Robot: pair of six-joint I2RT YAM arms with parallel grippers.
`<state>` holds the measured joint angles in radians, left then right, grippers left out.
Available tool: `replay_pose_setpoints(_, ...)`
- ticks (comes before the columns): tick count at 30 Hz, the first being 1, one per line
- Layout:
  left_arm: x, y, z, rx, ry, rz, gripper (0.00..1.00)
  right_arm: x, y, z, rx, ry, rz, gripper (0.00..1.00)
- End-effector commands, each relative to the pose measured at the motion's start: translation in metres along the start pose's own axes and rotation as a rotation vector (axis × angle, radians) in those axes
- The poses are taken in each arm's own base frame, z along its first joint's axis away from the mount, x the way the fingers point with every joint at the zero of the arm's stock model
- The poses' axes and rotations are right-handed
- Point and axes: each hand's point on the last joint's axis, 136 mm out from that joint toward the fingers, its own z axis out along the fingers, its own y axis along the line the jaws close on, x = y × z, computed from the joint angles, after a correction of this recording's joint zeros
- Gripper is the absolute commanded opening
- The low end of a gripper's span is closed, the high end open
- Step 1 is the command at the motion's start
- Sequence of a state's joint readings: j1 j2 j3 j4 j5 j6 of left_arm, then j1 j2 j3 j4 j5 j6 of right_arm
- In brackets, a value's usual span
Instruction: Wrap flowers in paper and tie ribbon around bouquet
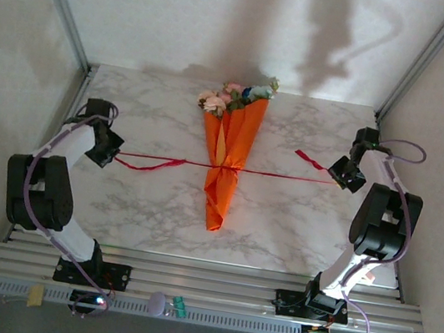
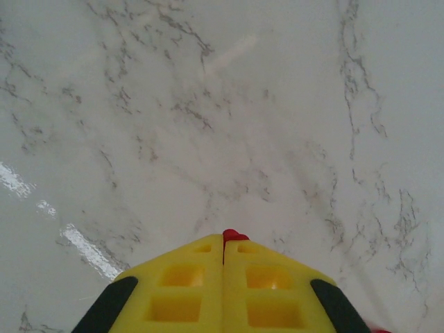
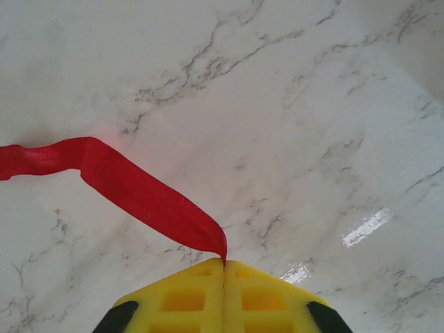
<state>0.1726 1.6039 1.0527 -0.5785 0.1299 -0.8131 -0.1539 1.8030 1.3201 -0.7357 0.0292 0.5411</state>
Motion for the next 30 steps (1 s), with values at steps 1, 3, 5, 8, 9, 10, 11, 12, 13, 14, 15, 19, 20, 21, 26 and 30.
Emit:
replay_pose_setpoints(1, -0.023, 0.013, -0.009, 0.006, -0.071, -0.081, 0.00, -0.024, -0.016, -0.013, 0.019, -0.084, 0.064, 0.00)
replay_pose_setpoints(3, -0.024, 0.018, -0.009, 0.017, -0.065, -0.106, 0.00, -0.027, -0.019, -0.013, 0.015, -0.086, 0.077, 0.00)
replay_pose_setpoints(5, -0.024, 0.021, -0.009, 0.029, -0.057, -0.126, 0.00, -0.028, -0.020, -0.014, 0.011, -0.087, 0.086, 0.00)
replay_pose_setpoints(8, -0.026, 0.027, -0.009, 0.037, -0.051, -0.149, 0.00, -0.029, -0.020, -0.014, 0.007, -0.088, 0.089, 0.00)
replay_pose_setpoints(9, -0.026, 0.030, -0.009, 0.035, -0.050, -0.156, 0.00, -0.029, -0.020, -0.014, 0.007, -0.089, 0.091, 0.00)
replay_pose_setpoints(10, -0.027, 0.030, -0.010, 0.039, -0.051, -0.159, 0.00, -0.029, -0.020, -0.014, 0.006, -0.089, 0.093, 0.00)
replay_pose_setpoints(11, -0.025, 0.030, -0.010, 0.043, -0.046, -0.161, 0.00, -0.029, -0.019, -0.014, 0.000, -0.088, 0.095, 0.00)
replay_pose_setpoints(12, -0.024, 0.030, -0.009, 0.048, -0.038, -0.163, 0.00, -0.029, -0.018, -0.014, -0.005, -0.086, 0.096, 0.00)
replay_pose_setpoints(13, -0.022, 0.029, -0.008, 0.054, -0.030, -0.168, 0.00, -0.028, -0.018, -0.013, -0.011, -0.082, 0.099, 0.00)
replay_pose_setpoints(14, -0.019, 0.028, -0.007, 0.066, -0.016, -0.173, 0.00, -0.026, -0.015, -0.012, -0.025, -0.074, 0.102, 0.00)
replay_pose_setpoints(15, -0.014, 0.026, -0.006, 0.078, 0.000, -0.179, 0.00, -0.024, -0.012, -0.011, -0.040, -0.063, 0.103, 0.00)
replay_pose_setpoints(19, 0.007, 0.016, -0.003, 0.106, 0.062, -0.188, 0.03, -0.004, 0.003, -0.005, -0.079, 0.010, 0.110, 0.00)
replay_pose_setpoints(20, 0.012, 0.014, -0.004, 0.112, 0.070, -0.196, 0.13, 0.004, 0.006, -0.002, -0.081, 0.042, 0.115, 0.00)
replay_pose_setpoints(21, 0.018, 0.011, -0.004, 0.117, 0.081, -0.198, 0.21, 0.013, 0.010, 0.001, -0.079, 0.074, 0.120, 0.07)
replay_pose_setpoints(26, 0.039, 0.005, -0.017, 0.110, 0.092, -0.263, 0.48, 0.044, 0.012, 0.002, -0.041, 0.139, 0.172, 0.36)
replay_pose_setpoints(30, 0.053, -0.006, -0.047, 0.171, 0.036, -0.367, 0.58, 0.050, 0.017, -0.020, -0.065, 0.086, 0.220, 0.44)
